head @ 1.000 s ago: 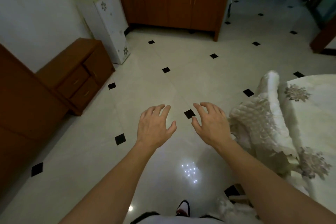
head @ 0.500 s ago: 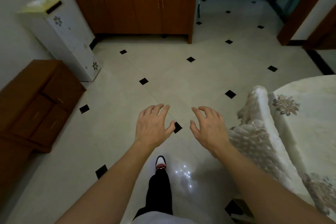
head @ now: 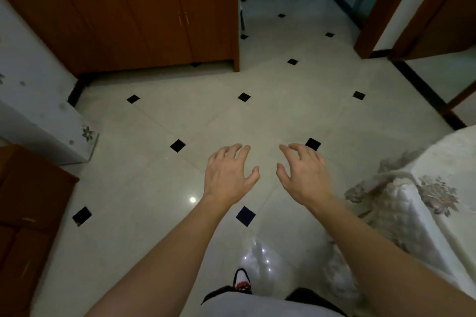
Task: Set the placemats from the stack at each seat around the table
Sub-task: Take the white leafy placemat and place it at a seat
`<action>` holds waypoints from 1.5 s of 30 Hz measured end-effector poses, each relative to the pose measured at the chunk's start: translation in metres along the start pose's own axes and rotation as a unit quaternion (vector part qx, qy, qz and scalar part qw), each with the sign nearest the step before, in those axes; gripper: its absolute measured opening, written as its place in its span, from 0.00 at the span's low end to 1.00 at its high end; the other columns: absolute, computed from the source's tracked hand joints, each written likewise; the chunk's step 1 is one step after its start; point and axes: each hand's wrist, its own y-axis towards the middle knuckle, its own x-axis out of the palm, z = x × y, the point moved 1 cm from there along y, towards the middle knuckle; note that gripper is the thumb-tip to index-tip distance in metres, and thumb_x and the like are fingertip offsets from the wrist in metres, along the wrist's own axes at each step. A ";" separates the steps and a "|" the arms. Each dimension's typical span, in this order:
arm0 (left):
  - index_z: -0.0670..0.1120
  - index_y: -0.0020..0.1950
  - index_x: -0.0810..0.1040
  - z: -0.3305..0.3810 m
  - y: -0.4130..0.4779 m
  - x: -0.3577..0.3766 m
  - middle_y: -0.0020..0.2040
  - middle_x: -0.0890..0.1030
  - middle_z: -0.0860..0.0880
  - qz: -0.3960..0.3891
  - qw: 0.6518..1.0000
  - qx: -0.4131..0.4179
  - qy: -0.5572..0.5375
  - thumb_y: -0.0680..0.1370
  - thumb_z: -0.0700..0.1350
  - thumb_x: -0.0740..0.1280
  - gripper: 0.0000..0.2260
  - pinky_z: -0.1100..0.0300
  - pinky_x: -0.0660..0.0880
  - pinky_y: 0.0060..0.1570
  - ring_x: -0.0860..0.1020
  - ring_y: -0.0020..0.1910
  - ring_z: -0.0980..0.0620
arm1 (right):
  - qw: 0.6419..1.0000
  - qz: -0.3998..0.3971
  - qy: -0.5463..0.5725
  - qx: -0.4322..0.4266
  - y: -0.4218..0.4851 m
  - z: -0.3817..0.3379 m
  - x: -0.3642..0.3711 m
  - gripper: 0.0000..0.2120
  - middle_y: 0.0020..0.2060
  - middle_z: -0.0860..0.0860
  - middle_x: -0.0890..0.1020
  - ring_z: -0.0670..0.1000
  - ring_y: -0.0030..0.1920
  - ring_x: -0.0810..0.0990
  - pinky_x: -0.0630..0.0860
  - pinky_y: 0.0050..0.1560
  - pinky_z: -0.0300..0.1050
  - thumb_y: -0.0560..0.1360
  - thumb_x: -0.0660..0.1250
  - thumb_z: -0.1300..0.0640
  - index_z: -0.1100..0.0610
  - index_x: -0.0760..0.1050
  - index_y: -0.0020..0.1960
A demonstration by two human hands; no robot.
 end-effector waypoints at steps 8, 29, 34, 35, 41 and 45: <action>0.50 0.68 0.74 -0.001 0.100 0.021 0.65 0.78 0.48 -0.017 0.998 0.063 -0.003 0.75 0.63 0.57 0.27 0.49 0.72 0.60 0.75 0.64 0.46 | 0.997 -0.008 -0.019 0.073 0.066 0.034 0.016 0.25 0.57 0.56 0.81 0.59 0.58 0.79 0.75 0.58 0.54 0.75 0.55 0.44 0.55 0.77 0.65; 0.51 0.71 0.72 0.155 0.452 0.122 0.69 0.76 0.49 -0.070 0.978 0.195 0.001 0.76 0.62 0.58 0.27 0.50 0.71 0.63 0.73 0.67 0.48 | 0.977 0.017 -0.017 0.212 0.309 0.277 0.040 0.24 0.57 0.56 0.82 0.58 0.58 0.80 0.75 0.60 0.55 0.75 0.56 0.45 0.55 0.77 0.64; 0.51 0.72 0.71 0.193 0.507 0.138 0.70 0.75 0.50 -0.077 0.970 0.229 -0.002 0.77 0.62 0.58 0.27 0.51 0.69 0.65 0.72 0.67 0.48 | 0.968 0.020 -0.032 0.248 0.337 0.329 0.036 0.25 0.58 0.56 0.82 0.58 0.59 0.80 0.75 0.60 0.55 0.75 0.55 0.44 0.54 0.77 0.65; 0.51 0.72 0.70 0.200 0.519 0.141 0.70 0.75 0.50 -0.079 0.969 0.234 -0.003 0.77 0.62 0.58 0.27 0.51 0.69 0.65 0.72 0.67 0.48 | 0.967 0.020 -0.035 0.253 0.343 0.339 0.036 0.25 0.58 0.56 0.82 0.58 0.59 0.79 0.75 0.60 0.55 0.75 0.55 0.44 0.54 0.77 0.65; 0.50 0.71 0.72 0.241 0.590 0.169 0.68 0.76 0.49 -0.092 0.958 0.271 -0.020 0.76 0.62 0.59 0.27 0.50 0.72 0.63 0.74 0.66 0.47 | 0.954 0.002 -0.050 0.297 0.379 0.395 0.043 0.23 0.62 0.54 0.79 0.56 0.63 0.77 0.73 0.64 0.55 0.78 0.58 0.44 0.52 0.73 0.69; 0.49 0.71 0.73 0.276 0.642 0.193 0.68 0.77 0.48 -0.113 0.943 0.312 -0.032 0.76 0.61 0.60 0.27 0.49 0.72 0.62 0.75 0.65 0.46 | 0.942 0.001 -0.066 0.330 0.409 0.438 0.050 0.23 0.62 0.54 0.80 0.56 0.63 0.77 0.73 0.64 0.55 0.78 0.63 0.45 0.53 0.74 0.69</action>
